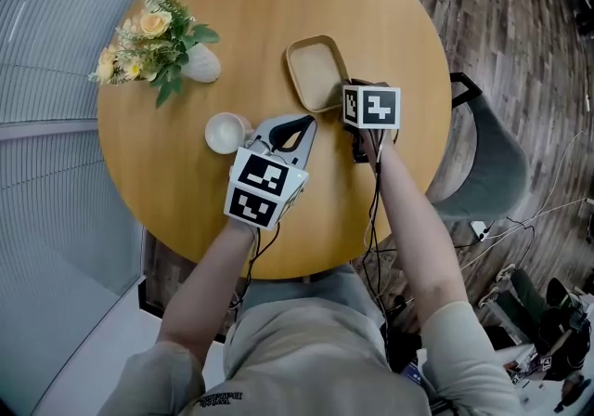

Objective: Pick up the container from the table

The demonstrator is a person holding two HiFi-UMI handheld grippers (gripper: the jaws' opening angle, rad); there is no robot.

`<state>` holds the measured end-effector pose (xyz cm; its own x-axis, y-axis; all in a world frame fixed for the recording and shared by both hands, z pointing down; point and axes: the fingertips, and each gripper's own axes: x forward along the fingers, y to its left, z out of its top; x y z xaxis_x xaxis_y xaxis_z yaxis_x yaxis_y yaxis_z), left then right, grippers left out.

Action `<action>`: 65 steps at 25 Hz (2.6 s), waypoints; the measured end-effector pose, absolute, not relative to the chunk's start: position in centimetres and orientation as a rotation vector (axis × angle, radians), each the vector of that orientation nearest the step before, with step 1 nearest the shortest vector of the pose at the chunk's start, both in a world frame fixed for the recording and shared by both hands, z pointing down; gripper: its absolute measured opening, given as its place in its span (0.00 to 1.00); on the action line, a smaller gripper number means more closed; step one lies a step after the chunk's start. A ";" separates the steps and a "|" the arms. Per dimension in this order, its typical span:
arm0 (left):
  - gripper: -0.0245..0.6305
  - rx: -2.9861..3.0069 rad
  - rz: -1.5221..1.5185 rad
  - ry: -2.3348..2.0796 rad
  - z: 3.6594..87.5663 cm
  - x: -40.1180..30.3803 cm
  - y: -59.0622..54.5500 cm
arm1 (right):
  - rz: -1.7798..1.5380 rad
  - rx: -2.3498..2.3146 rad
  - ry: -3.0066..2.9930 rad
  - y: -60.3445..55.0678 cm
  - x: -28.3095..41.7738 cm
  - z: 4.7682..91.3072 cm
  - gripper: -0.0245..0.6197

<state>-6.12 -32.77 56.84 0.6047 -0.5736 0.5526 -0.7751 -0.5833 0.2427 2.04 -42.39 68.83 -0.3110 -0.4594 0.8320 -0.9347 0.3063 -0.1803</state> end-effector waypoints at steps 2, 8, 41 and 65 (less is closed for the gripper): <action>0.07 2.366 0.588 -1.064 57.1 -6.1 -32.5 | 0.902 1.231 -1.907 -42.1 2.1 69.0 0.10; 0.07 2.361 0.594 -1.076 57.0 -6.2 -31.8 | 0.896 1.209 -1.944 -41.4 2.4 68.3 0.10; 0.07 2.790 0.192 -1.311 27.5 -3.7 -26.1 | 0.134 1.581 -2.460 -30.5 11.4 27.8 0.10; 0.07 2.841 0.284 -1.323 26.0 -1.8 -18.2 | -0.025 1.651 -2.494 -19.3 16.4 23.6 0.10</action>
<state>-1.78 -18.22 25.96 0.6299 -0.7598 0.1609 -0.7589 -0.6462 -0.0806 16.42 -19.33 23.56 -0.3826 -0.9166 0.1157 -0.9141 0.3937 0.0966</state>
